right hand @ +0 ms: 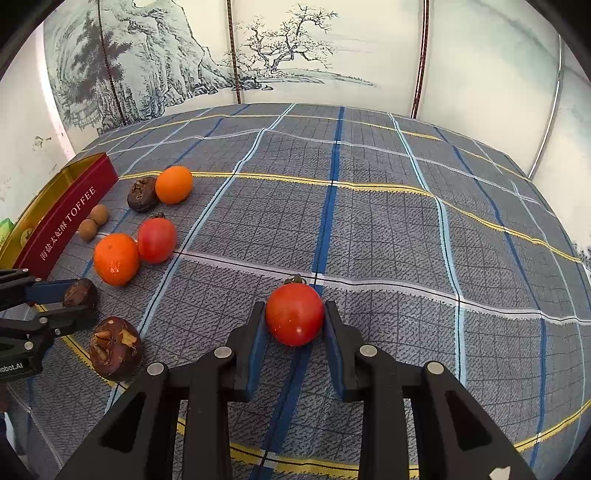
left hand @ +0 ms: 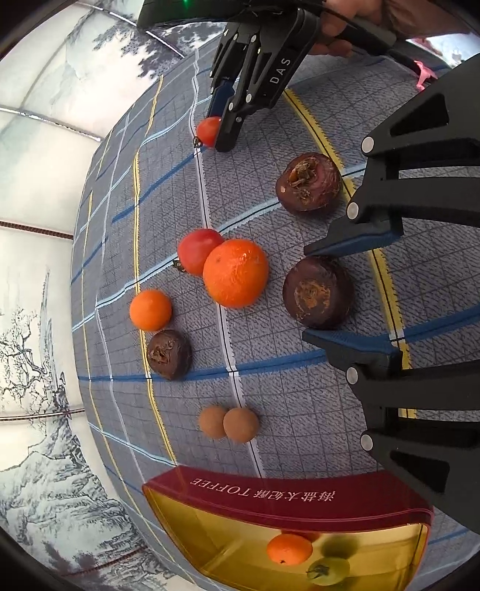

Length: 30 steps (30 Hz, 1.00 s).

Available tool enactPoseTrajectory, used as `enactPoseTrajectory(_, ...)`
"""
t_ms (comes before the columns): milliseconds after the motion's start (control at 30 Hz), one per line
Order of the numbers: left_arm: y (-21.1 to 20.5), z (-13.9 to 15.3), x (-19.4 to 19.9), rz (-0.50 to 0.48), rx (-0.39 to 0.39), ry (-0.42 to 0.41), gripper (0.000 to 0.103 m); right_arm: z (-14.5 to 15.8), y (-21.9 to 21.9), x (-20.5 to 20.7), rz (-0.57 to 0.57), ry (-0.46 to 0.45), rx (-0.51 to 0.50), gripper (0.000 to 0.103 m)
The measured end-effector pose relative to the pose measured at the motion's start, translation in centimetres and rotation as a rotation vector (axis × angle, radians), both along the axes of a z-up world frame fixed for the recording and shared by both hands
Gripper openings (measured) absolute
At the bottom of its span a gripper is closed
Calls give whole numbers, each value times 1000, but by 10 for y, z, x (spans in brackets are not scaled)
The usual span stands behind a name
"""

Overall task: Organize fruits
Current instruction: 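Grasp the dark brown round fruit with the left tool, then carry the brown fruit into the tin with the left tool and release it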

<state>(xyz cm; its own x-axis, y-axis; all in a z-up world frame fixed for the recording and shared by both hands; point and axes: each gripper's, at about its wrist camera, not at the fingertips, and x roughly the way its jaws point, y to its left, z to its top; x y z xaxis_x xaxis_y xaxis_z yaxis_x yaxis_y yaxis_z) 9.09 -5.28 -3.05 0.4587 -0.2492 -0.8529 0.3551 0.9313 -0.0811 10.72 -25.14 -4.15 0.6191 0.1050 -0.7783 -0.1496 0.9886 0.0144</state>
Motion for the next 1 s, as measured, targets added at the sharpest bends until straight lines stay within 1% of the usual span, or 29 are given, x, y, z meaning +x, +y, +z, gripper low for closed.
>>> enactPoseTrajectory(333, 3, 5, -5, 7, -13, 4, 39, 0, 0, 0, 0, 0, 0, 28)
enactPoseTrajectory(433, 8, 13, -7, 12, -24, -8, 39, -1, 0, 0, 0, 0, 1, 28)
enactPoseTrajectory(600, 23, 39, -11, 32, -51, -51, 39, -1, 0, 0, 0, 0, 1, 28)
enactPoseTrajectory(733, 50, 65, -10, 86, -60, -110, 39, -1, 0, 0, 0, 0, 1, 28)
enactPoseTrajectory(833, 75, 80, -9, 137, -43, -150, 39, -1, 0, 0, 0, 0, 1, 28)
enactPoseTrajectory(933, 102, 85, -5, 192, -9, -159, 39, -1, 1, 0, -1, 0, 1, 28)
enactPoseTrajectory(1000, 121, 83, -1, 225, 3, -149, 39, -1, 0, 0, -1, 0, 0, 28)
